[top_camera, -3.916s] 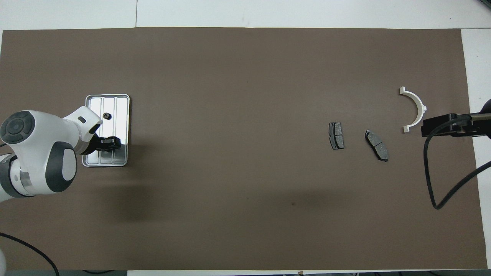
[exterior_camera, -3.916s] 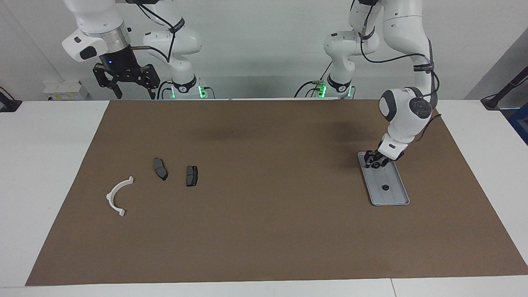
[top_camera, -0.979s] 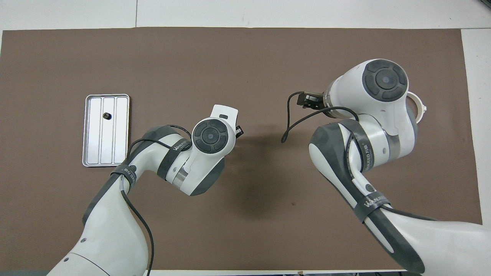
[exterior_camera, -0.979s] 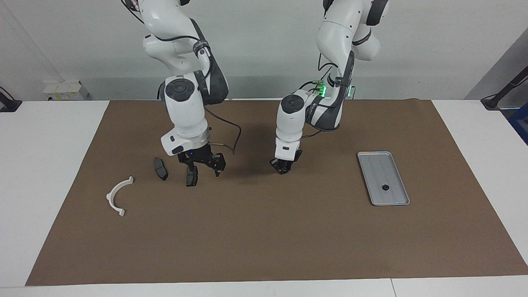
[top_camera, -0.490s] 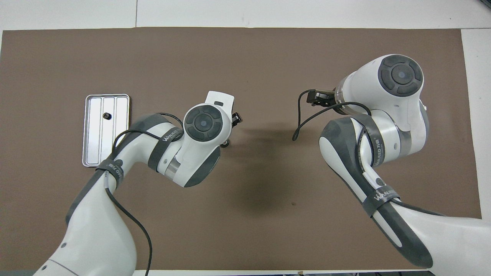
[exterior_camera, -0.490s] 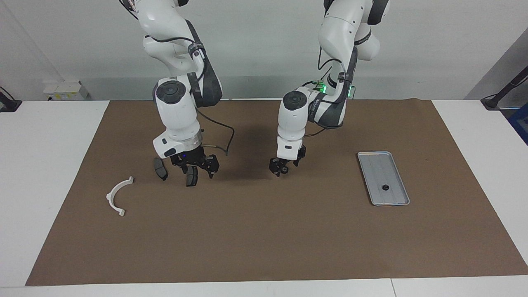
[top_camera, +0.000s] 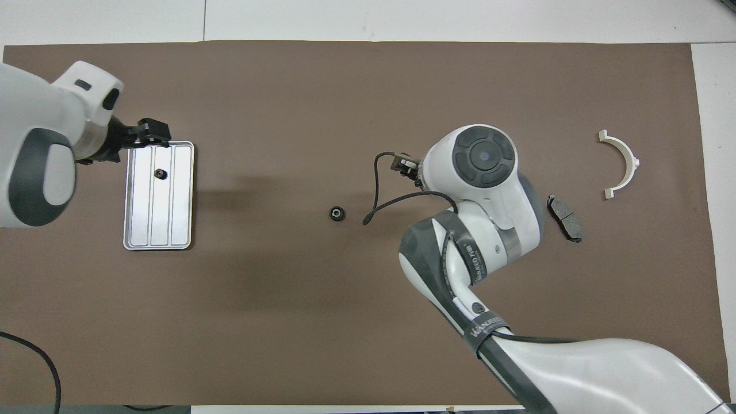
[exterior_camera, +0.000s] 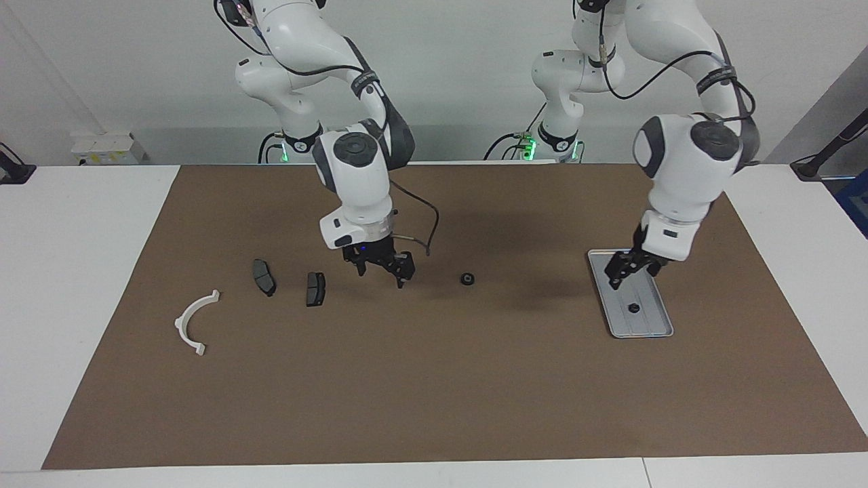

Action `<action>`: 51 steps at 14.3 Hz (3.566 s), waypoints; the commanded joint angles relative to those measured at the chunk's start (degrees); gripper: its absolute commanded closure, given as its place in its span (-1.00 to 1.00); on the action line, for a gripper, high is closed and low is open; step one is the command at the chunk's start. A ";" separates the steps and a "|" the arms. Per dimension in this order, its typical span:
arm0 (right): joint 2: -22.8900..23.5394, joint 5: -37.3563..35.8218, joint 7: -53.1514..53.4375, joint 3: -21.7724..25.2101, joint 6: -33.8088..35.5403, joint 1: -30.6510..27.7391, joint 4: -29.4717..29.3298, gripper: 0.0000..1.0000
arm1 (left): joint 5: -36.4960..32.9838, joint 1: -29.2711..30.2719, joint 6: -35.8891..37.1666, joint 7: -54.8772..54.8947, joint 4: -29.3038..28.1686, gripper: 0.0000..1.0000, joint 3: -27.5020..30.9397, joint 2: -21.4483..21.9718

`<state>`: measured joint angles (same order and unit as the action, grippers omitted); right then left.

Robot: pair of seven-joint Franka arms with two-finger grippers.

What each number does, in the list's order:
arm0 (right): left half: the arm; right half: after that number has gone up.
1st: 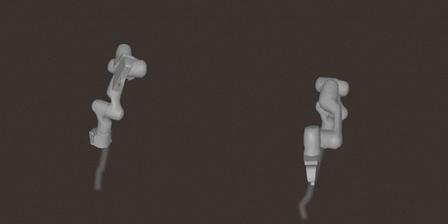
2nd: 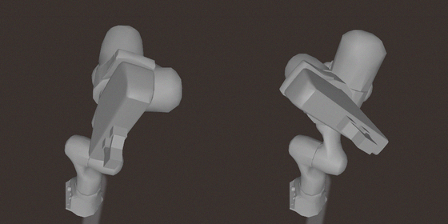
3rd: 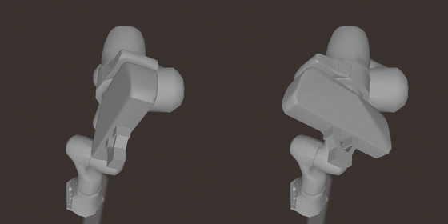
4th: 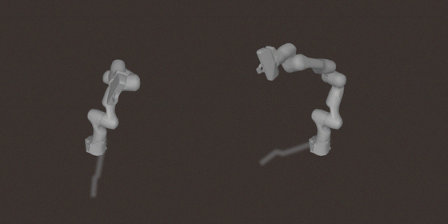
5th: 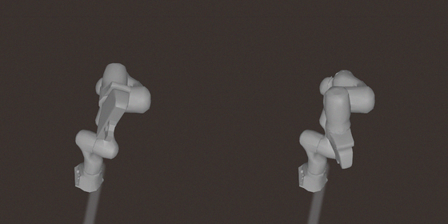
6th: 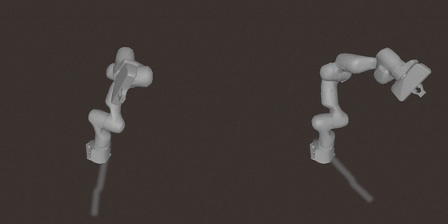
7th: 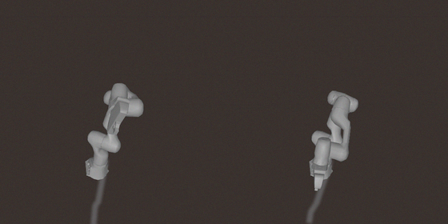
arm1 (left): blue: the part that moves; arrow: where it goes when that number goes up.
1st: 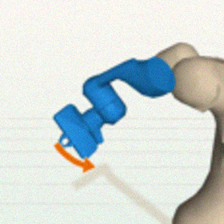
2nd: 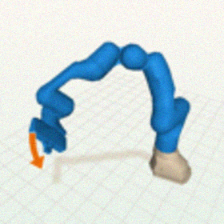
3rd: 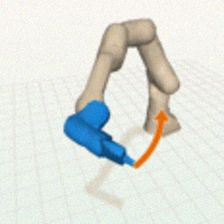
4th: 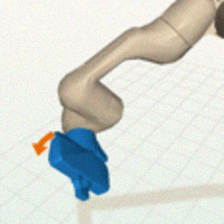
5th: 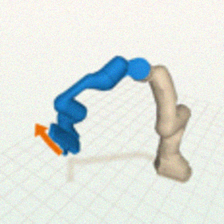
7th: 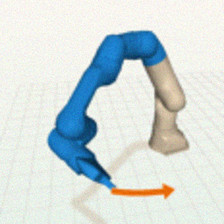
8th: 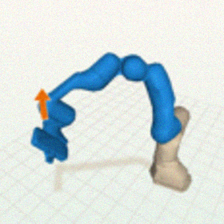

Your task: Place bearing gear from tray to pile

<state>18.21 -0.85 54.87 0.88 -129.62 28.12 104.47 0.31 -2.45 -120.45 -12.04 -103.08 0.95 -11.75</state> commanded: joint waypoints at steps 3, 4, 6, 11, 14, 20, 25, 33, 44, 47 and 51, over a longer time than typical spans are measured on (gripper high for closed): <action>10.84 -0.29 17.08 0.52 1.99 9.74 -11.97 -1.00 | 1.63 4.91 -7.67 9.14 -7.46 -1.00 -0.87 -0.73; 13.84 -0.29 18.94 0.52 3.57 10.54 -16.01 -1.00 | 1.63 4.83 -9.70 9.06 -8.96 -1.00 -0.87 -0.82; 18.50 -1.95 19.48 0.44 7.78 11.77 -22.97 -1.00 | 1.63 4.65 -11.03 8.97 -9.42 -1.00 -0.87 -1.95; 21.50 -2.40 19.49 0.26 8.25 13.26 -24.76 -0.95 | 1.63 4.21 -16.13 8.62 -9.42 -0.99 -0.87 -5.74; 22.39 -2.23 19.40 0.17 7.63 13.89 -24.67 -0.95 | 1.63 4.12 -16.66 8.70 -9.33 -0.98 -0.87 -6.79; 22.30 -2.23 18.70 0.17 7.64 13.10 -23.97 -0.79 | 1.63 3.95 -17.10 8.35 -9.94 -0.89 -0.87 -7.85; 22.13 -2.14 18.78 0.17 6.31 13.62 -22.21 -0.55 | 1.63 2.89 -18.24 6.86 -11.00 -0.83 -0.87 -7.68; 21.87 -1.88 18.61 0.08 7.19 12.84 -22.56 1.00 | 1.63 2.72 -21.23 6.51 -13.02 0.27 -0.87 -7.59; 8.44 -1.52 -19.12 0.35 32.31 -3.93 -29.59 1.00 | 4.78 -2.79 14.87 -6.61 16.05 1.00 -2.80 -6.01; 5.52 -1.52 -41.79 0.44 34.52 -12.71 -29.24 1.00 | -0.55 -17.02 9.65 -29.28 13.29 1.00 -2.62 -4.79; 5.52 -1.43 -56.87 0.35 26.56 -22.83 -22.41 1.00 | -3.63 -28.11 3.47 -44.88 5.88 1.00 -2.71 -4.15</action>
<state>23.93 -2.31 2.69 2.19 -97.64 8.60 76.59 -1.47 -27.75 -113.96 -52.09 -93.51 -3.00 -16.19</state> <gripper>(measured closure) 0.652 0.762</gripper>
